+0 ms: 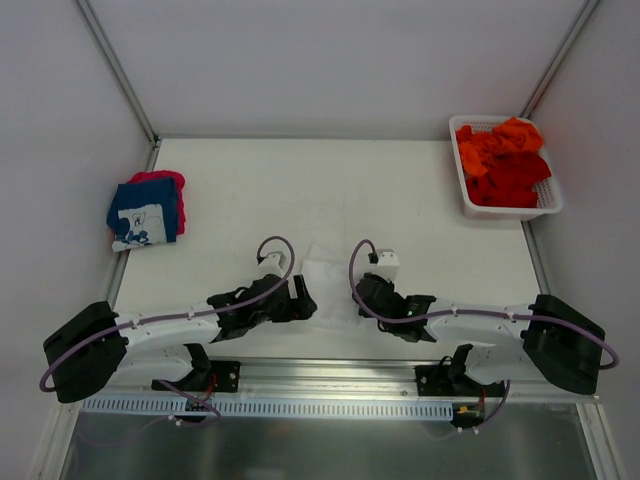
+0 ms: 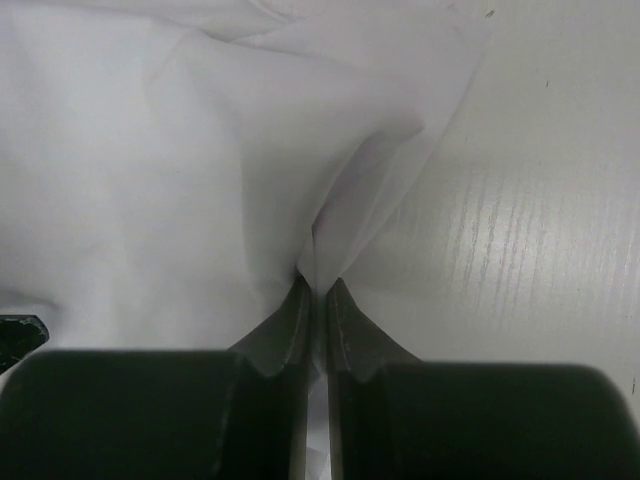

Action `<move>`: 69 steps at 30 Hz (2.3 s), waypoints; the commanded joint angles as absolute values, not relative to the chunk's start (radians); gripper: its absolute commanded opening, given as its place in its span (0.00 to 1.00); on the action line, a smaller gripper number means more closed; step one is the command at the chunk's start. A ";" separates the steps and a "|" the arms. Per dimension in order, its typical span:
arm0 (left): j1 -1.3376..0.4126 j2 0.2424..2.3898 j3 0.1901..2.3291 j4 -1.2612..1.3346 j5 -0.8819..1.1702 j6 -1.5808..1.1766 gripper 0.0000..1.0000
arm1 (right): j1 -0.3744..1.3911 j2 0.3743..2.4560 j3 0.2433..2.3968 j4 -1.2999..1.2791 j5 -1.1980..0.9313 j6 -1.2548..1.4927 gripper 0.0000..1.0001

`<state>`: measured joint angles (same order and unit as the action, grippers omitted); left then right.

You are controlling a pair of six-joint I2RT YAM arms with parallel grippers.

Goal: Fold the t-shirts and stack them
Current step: Fold the tshirt, then neatly place the folded tshirt to the corner

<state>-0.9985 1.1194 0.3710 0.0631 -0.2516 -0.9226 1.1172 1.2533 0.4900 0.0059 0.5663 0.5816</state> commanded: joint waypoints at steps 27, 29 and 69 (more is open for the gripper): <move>-0.864 1.672 0.199 1.084 0.235 -0.992 0.75 | 1.114 1.163 0.499 0.028 0.551 0.543 0.00; -0.864 1.701 0.189 1.135 0.242 -1.011 0.69 | 1.114 1.172 0.497 0.028 0.548 0.546 0.00; -0.718 1.261 0.951 -0.290 -0.104 -0.537 0.00 | 1.169 0.999 0.456 -0.180 0.660 0.601 0.92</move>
<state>-0.7311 1.2858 0.9146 -0.2298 -0.0887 -0.5793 1.1641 1.0168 0.4656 -0.1719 0.6254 0.5865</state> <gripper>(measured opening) 0.052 0.921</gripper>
